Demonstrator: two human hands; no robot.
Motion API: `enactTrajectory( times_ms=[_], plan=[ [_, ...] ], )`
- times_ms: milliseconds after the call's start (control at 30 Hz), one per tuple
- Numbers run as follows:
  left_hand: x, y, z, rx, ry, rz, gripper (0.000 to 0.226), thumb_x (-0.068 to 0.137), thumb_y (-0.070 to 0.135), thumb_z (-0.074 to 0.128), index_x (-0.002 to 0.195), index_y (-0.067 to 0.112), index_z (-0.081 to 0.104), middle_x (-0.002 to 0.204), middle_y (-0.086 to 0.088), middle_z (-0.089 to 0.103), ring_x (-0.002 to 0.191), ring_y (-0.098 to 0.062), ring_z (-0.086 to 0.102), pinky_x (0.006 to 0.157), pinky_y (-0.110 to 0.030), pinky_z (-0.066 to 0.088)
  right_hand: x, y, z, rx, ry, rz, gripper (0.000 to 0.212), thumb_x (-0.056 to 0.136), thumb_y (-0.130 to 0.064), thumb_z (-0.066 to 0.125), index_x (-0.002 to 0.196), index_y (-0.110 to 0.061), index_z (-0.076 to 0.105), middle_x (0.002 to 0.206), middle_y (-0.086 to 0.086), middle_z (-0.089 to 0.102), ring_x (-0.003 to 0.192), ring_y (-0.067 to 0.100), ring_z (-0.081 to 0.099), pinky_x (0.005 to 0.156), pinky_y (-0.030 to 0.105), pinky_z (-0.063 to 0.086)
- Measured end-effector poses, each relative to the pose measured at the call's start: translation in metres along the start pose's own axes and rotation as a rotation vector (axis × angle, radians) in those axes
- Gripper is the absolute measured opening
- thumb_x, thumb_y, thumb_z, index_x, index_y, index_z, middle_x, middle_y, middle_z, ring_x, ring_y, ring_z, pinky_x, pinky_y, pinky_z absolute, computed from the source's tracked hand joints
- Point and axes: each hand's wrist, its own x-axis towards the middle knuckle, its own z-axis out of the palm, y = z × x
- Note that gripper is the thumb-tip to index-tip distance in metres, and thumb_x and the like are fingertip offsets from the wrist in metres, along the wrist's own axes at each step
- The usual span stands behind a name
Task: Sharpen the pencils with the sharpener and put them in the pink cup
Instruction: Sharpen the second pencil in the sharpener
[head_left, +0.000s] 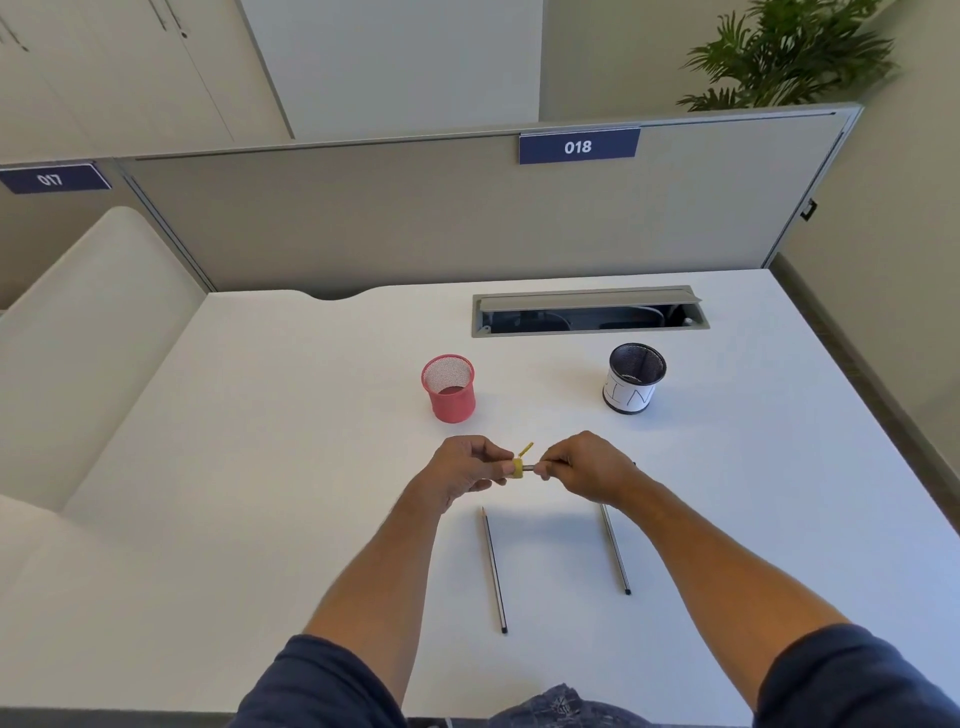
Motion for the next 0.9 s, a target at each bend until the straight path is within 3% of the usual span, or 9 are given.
enactTrajectory(
  times_ms=[233, 400, 567, 667, 733, 800, 900],
  plan=[
    [0.001, 0.001, -0.001, 0.005, 0.022, 0.073, 0.027, 0.067, -0.016, 0.084, 0.081, 0.005, 0.074, 0.086, -0.012, 0.080, 0.080, -0.022, 0.077, 0.080, -0.030, 0.061, 0.003, -0.001, -0.007, 0.193, -0.144, 0.061, 0.030, 0.094, -0.042, 0.066, 0.075, -0.024, 0.079, 0.058, -0.008, 0.060, 0.057, 0.007, 0.051, 0.059, 0.026, 0.042],
    [0.001, 0.001, -0.001, 0.031, 0.013, 0.071, 0.026, 0.069, -0.008, 0.087, 0.087, 0.006, 0.074, 0.086, -0.007, 0.079, 0.078, -0.015, 0.074, 0.075, -0.026, 0.057, 0.001, -0.001, -0.009, 0.261, -0.201, 0.074, 0.030, 0.095, -0.048, 0.061, 0.078, -0.030, 0.077, 0.054, -0.008, 0.057, 0.052, 0.005, 0.047, 0.059, 0.024, 0.041],
    [0.000, 0.001, 0.001, 0.028, 0.018, 0.016, 0.026, 0.073, 0.014, 0.089, 0.095, 0.011, 0.076, 0.087, -0.005, 0.079, 0.075, -0.012, 0.071, 0.074, -0.028, 0.047, -0.004, 0.000, -0.013, 0.209, -0.192, -0.008, 0.014, 0.087, -0.038, 0.071, 0.094, -0.029, 0.064, 0.066, -0.007, 0.073, 0.063, 0.004, 0.063, 0.060, 0.018, 0.045],
    [-0.002, 0.001, 0.002, -0.006, 0.020, 0.009, 0.023, 0.077, 0.032, 0.085, 0.088, 0.016, 0.074, 0.093, -0.010, 0.080, 0.075, -0.016, 0.073, 0.074, -0.031, 0.048, -0.002, 0.001, -0.012, 0.176, -0.108, -0.022, 0.008, 0.088, -0.032, 0.071, 0.091, -0.027, 0.066, 0.071, -0.008, 0.074, 0.068, 0.010, 0.066, 0.062, 0.023, 0.048],
    [-0.002, 0.003, 0.003, -0.059, 0.034, -0.008, 0.025, 0.082, 0.039, 0.081, 0.083, 0.016, 0.071, 0.091, -0.015, 0.079, 0.068, -0.018, 0.069, 0.071, -0.029, 0.047, -0.003, 0.002, -0.009, 0.012, 0.035, -0.079, 0.010, 0.090, -0.039, 0.069, 0.094, -0.030, 0.071, 0.075, -0.012, 0.073, 0.071, 0.008, 0.065, 0.063, 0.027, 0.049],
    [-0.002, 0.004, 0.004, -0.113, 0.059, -0.033, 0.027, 0.090, 0.040, 0.075, 0.081, 0.015, 0.069, 0.084, -0.017, 0.077, 0.061, -0.019, 0.063, 0.066, -0.028, 0.047, -0.006, 0.003, -0.006, -0.201, 0.247, -0.235, 0.014, 0.093, -0.042, 0.066, 0.098, -0.032, 0.075, 0.083, -0.012, 0.072, 0.074, 0.012, 0.064, 0.061, 0.028, 0.049],
    [0.000, 0.006, 0.006, -0.206, 0.084, -0.060, 0.029, 0.094, 0.037, 0.071, 0.083, 0.011, 0.071, 0.075, -0.019, 0.071, 0.054, -0.019, 0.053, 0.061, -0.027, 0.045, -0.008, 0.002, 0.000, -0.277, 0.449, -0.457, 0.012, 0.091, -0.033, 0.074, 0.098, -0.023, 0.077, 0.086, -0.008, 0.068, 0.064, 0.018, 0.062, 0.048, 0.027, 0.047]
  ],
)
